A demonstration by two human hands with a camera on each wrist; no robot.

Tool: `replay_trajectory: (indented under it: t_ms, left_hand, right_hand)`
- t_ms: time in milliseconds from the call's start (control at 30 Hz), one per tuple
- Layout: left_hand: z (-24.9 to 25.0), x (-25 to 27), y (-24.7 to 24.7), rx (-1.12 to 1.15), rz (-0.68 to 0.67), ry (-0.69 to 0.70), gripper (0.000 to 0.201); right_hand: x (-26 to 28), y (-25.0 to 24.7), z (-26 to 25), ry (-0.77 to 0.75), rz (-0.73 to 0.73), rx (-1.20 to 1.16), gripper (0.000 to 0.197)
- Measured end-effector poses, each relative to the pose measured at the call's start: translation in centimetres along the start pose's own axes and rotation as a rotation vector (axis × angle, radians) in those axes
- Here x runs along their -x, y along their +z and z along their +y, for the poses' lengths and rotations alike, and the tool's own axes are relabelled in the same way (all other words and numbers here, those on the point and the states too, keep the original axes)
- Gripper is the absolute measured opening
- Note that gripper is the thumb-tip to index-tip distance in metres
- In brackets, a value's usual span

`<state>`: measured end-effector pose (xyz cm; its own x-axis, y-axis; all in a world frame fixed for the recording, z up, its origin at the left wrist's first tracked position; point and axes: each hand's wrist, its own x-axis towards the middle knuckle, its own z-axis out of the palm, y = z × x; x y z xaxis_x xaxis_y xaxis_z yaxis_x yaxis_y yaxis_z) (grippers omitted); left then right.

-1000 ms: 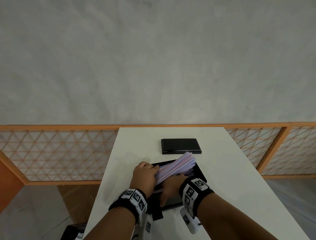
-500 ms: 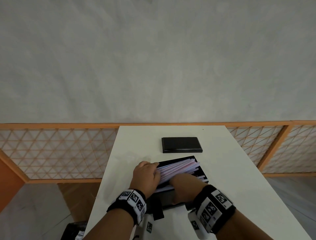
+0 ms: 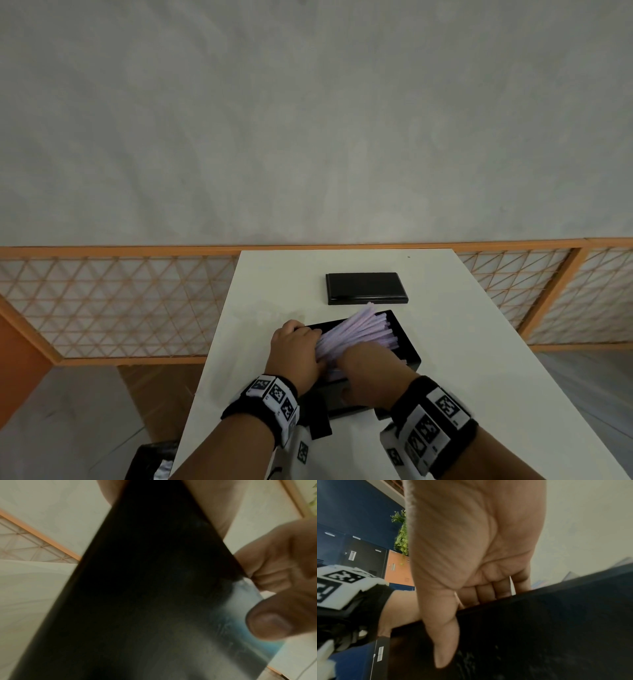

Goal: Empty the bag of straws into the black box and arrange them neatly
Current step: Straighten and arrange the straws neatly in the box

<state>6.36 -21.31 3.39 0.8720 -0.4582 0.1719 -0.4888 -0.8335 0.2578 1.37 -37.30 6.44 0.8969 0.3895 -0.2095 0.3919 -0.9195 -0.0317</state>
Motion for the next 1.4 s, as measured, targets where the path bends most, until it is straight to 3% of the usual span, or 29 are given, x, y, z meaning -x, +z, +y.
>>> replay_trajectory:
  t_ms: [167, 400, 633, 800, 967, 1233, 1400]
  left_hand:
    - [-0.6, -0.1, 1.3, 0.048, 0.132, -0.019, 0.016]
    - [-0.2, 0.1, 0.8, 0.051, 0.160, -0.019, 0.021]
    - [-0.1, 0.2, 0.8, 0.062, 0.160, -0.030, 0.022]
    - [0.2, 0.1, 0.6, 0.054, 0.143, -0.046, 0.019]
    - [0.4, 0.1, 0.3, 0.065, 0.139, -0.066, 0.017]
    - [0.3, -0.1, 0.3, 0.054, 0.102, -0.063, 0.029]
    - [0.3, -0.2, 0.3, 0.032, 0.084, -0.083, 0.031]
  right_hand:
    - [-1.0, 0.7, 0.1, -0.018, -0.022, -0.047, 0.050]
    - [-3.3, 1.9, 0.0, 0.042, -0.176, -0.007, 0.091]
    - [-3.3, 1.3, -0.2, 0.097, -0.247, -0.270, 0.069]
    - [-4.1, 1.0, -0.2, 0.078, -0.257, -0.471, 0.077]
    - [-4.6, 0.4, -0.3, 0.041, -0.258, -0.479, 0.076]
    - [-4.3, 0.3, -0.3, -0.031, -0.197, -0.592, 0.068]
    - [-4.5, -0.4, -0.4, -0.102, -0.273, -0.691, 0.061]
